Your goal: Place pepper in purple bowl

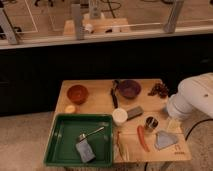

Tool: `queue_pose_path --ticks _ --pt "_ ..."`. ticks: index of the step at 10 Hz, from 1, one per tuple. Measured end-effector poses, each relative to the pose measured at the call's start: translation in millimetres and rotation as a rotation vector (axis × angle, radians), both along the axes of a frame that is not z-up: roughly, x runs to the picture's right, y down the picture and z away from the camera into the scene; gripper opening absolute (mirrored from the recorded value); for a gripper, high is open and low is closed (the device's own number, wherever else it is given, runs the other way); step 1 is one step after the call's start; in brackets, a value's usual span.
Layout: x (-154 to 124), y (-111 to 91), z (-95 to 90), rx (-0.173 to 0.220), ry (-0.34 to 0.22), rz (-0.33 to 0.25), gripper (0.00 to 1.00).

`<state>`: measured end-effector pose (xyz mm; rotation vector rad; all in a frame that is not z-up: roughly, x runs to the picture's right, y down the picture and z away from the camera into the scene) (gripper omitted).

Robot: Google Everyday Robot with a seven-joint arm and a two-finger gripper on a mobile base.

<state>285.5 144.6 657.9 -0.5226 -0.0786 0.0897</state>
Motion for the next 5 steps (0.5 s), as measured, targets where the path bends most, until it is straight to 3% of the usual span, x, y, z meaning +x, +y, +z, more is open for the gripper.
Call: queue_pose_path --ticks 5 --pt "-23.7 57.1 16.7 0.02 -0.112 -0.007 0.8"
